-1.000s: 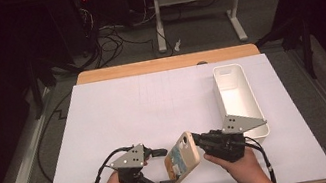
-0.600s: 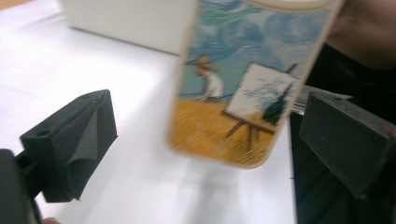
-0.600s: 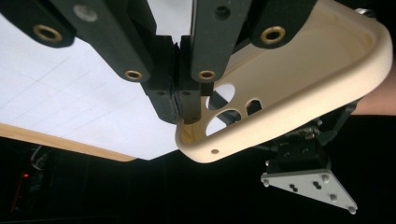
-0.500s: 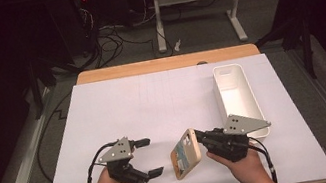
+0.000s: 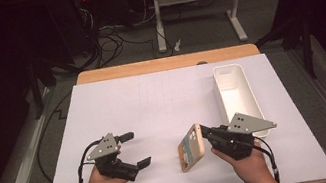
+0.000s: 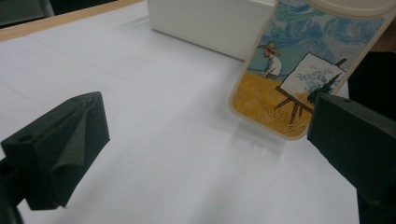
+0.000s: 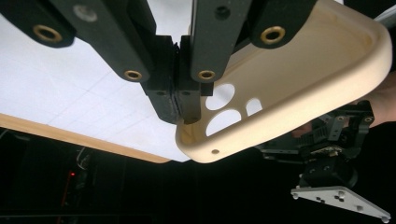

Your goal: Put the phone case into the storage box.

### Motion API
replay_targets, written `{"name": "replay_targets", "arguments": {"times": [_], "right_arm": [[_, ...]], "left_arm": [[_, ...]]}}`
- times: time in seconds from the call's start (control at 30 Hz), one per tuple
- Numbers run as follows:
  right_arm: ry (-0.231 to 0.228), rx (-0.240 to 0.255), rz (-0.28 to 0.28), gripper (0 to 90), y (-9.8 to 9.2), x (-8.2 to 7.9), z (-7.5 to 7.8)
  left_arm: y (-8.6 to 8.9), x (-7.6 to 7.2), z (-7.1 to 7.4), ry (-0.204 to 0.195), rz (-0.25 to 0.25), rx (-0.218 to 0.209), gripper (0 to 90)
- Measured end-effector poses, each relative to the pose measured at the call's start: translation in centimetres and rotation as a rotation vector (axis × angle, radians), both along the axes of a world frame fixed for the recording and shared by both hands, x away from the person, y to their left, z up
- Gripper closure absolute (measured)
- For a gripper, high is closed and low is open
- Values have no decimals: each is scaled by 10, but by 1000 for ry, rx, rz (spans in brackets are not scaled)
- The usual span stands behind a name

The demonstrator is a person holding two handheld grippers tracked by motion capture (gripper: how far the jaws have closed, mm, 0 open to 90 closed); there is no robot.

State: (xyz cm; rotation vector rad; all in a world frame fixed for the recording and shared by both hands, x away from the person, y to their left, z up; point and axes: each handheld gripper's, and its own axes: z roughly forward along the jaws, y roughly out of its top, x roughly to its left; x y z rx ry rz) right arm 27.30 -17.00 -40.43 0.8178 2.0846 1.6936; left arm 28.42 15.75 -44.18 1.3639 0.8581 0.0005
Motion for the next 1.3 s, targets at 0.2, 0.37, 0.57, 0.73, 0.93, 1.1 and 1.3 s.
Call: {"name": "replay_targets", "arguments": {"times": [0.2, 0.37, 0.57, 0.73, 0.93, 1.1, 1.3], "right_arm": [[-6, -8, -41, 896, -5, 1, 0], [-14, -12, -75, 896, -9, 1, 1], [-20, -19, -119, 896, -15, 1, 1], [-30, -20, -164, 896, -20, 1, 2], [-38, -16, -224, 896, -29, 1, 3], [-43, -9, -257, 895, -36, 1, 4], [-53, -13, -288, 895, -42, 1, 5]], "left_arm": [[6, 5, -1, 5, 45, -2, 2], [9, 7, -1, -1, 76, -1, 1], [13, 9, 0, -12, 118, -10, 1], [14, 10, -1, -16, 128, -3, 2], [13, 9, -2, -26, 135, 16, 2], [13, 9, -3, -30, 127, 23, 2], [12, 8, -3, -34, 126, 26, 2]]}}
